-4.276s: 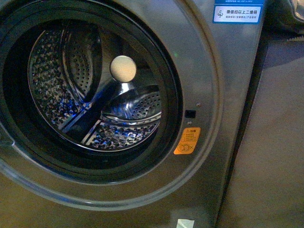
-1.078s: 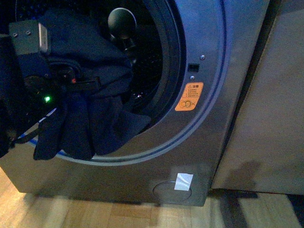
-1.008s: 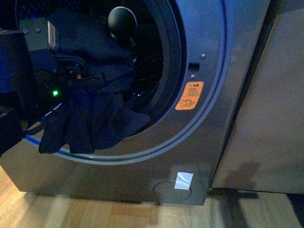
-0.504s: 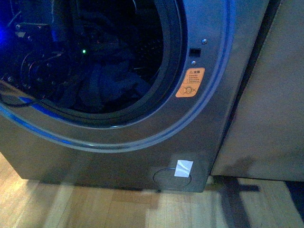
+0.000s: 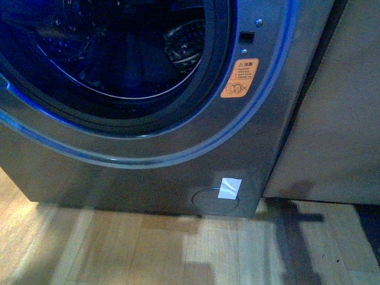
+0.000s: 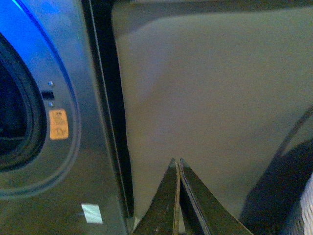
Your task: Put clothes into washing machine
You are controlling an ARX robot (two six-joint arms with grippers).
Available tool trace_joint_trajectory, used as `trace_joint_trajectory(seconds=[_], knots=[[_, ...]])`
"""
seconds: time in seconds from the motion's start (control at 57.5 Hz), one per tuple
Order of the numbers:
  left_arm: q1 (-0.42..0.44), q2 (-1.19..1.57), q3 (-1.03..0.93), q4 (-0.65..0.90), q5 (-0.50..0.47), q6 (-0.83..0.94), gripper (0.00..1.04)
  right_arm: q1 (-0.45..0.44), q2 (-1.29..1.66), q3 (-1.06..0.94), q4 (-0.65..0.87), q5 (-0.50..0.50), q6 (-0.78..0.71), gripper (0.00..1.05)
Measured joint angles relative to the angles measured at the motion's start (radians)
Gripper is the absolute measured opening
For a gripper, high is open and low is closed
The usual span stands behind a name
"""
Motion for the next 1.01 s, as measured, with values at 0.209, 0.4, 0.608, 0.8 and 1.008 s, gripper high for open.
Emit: trace_joint_trajectory(seconds=[0.209, 0.4, 0.608, 0.8, 1.008], knots=[[0.001, 0.008, 0.059, -0.177, 0.055, -0.014, 0.21, 0.000, -0.106, 0.000, -0.087, -0.002, 0.000, 0.02], [-0.003, 0.019, 0.063, -0.264, 0.085, 0.006, 0.46, 0.000, -0.107, 0.000, -0.090, -0.002, 0.000, 0.02], [-0.010, 0.001, -0.034, -0.245, 0.114, 0.013, 0.76, 0.000, -0.107, 0.000, -0.091, -0.002, 0.000, 0.02], [-0.013, -0.060, -0.192, -0.164, 0.137, 0.013, 1.00, 0.000, -0.107, 0.000, -0.091, -0.002, 0.000, 0.02], [-0.023, -0.171, -0.365, -0.088, 0.156, 0.028, 0.98, 0.000, -0.107, 0.000, -0.091, -0.002, 0.000, 0.02]])
